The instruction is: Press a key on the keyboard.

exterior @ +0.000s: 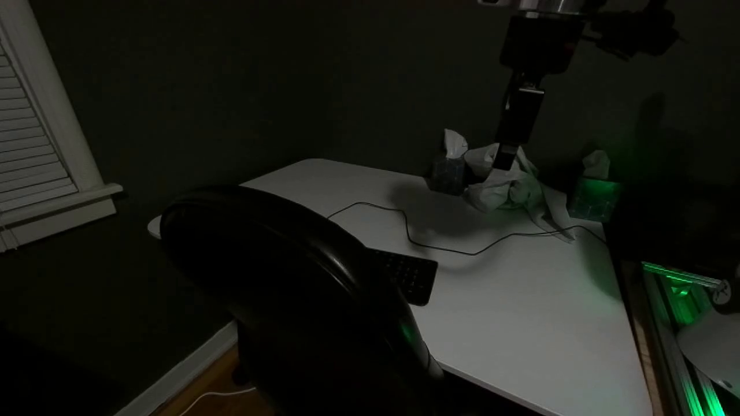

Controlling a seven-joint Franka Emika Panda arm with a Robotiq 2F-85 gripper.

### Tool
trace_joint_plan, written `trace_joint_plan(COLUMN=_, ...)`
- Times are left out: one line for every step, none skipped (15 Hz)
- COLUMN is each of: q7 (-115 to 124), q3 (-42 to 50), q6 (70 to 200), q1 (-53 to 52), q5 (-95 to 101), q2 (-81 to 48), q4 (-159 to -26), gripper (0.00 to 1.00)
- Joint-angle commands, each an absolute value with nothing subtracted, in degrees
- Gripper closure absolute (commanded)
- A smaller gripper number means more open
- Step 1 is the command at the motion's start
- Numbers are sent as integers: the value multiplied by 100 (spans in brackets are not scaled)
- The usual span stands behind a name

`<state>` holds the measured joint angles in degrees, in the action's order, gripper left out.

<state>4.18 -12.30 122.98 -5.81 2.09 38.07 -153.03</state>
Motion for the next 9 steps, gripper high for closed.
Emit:
trace_joint_plan(q7=470, q3=-1148, q6=12280, q1=-669, q5=274, q2=3794, q4=-15291, gripper=0)
trace_joint_plan(q7=470, q3=-1148, q6=12280, q1=-669, q5=274, q2=3794, q4=-15291, gripper=0)
trace_joint_plan(q7=470, q3=-1148, q6=12280, q1=-669, q5=274, q2=3794, q4=-15291, gripper=0)
trace_joint_plan(q7=470, q3=-1148, q6=12280, q1=-669, q5=274, q2=3794, q4=-15291, gripper=0)
trace_joint_plan(q7=470, q3=-1148, q6=12280, q1=-669, q5=274, q2=3794, q4=-15291, gripper=0)
trace_joint_plan(q7=470, q3=-1148, q6=12280, q1=-669, q5=274, q2=3794, q4=-15291, gripper=0)
trace_joint_plan(q7=470, q3=-1148, q6=12280, q1=-669, q5=274, q2=3794, q4=-15291, gripper=0)
trace_joint_plan(q7=442, q3=-1129, q6=12341, q1=-658, q5=264, q2=3634, q4=-15218, gripper=0)
trace_joint_plan(q7=442, q3=-1116, q6=12456, q1=-594, q5=302, q2=3379, q4=-15110, gripper=0)
